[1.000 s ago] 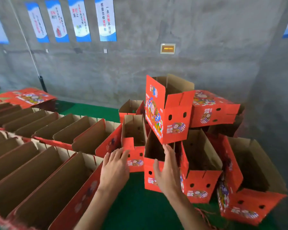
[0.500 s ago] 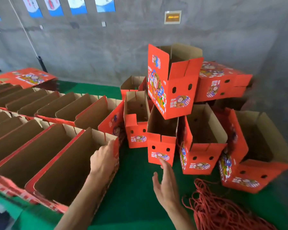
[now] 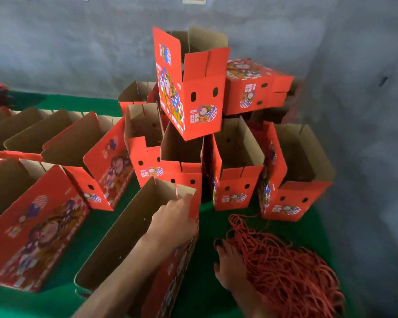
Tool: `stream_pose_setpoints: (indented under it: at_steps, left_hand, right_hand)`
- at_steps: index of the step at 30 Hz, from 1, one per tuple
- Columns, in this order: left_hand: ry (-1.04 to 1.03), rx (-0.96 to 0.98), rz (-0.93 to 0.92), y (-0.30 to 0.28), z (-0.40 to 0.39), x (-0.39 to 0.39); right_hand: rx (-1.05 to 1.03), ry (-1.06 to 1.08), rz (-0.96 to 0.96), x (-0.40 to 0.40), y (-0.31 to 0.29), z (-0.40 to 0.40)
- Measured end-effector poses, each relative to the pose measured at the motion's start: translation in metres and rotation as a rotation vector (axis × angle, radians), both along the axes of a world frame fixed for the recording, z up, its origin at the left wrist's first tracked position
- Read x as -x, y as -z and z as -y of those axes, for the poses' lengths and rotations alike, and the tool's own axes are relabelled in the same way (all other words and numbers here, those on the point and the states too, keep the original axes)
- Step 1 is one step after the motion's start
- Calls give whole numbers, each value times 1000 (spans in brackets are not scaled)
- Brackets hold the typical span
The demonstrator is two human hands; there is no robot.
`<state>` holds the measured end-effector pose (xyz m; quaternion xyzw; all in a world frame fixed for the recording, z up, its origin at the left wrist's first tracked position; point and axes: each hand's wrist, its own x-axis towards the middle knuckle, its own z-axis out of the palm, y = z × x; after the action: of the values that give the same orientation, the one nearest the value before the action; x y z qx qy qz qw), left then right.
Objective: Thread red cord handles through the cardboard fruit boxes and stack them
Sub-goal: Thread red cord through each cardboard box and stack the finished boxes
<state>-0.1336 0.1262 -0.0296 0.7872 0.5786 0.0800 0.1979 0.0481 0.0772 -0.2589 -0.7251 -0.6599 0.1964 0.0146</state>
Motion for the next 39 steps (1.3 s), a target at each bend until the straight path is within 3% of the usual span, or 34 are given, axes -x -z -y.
stream_pose_setpoints:
  at_steps: [7,12,14,16,19,22,27,33,37,39]
  left_hand:
    - [29,-41,-59,20,1,-15]
    - [-19,-117,-95,24,4,-14]
    - [-59,-96,-51,23,1,-9]
    - [-71,-52,-12,22,-4,-3]
    - [-115,177,70,24,-14,9]
    - [-151,353,274,30,-22,17]
    - [-175,452,350,34,-26,18]
    - [-210,548,437,34,-29,27]
    - [-317,634,468,36,-33,33]
    - [-336,726,473,35,-34,35]
  right_hand:
    - [-211,41,-99,-1,30,44]
    - [-452,55,-230,14,20,54]
    - [-357,3,-197,18,20,59]
    - [-110,23,-44,21,21,64]
    - [83,133,50,21,26,65]
    - [45,226,9,28,29,54]
    - [-23,377,-58,40,24,26]
    - [-27,429,-353,40,18,18]
    - [-176,431,-968,41,-11,22]
    - [-207,443,-1124,44,-29,22]
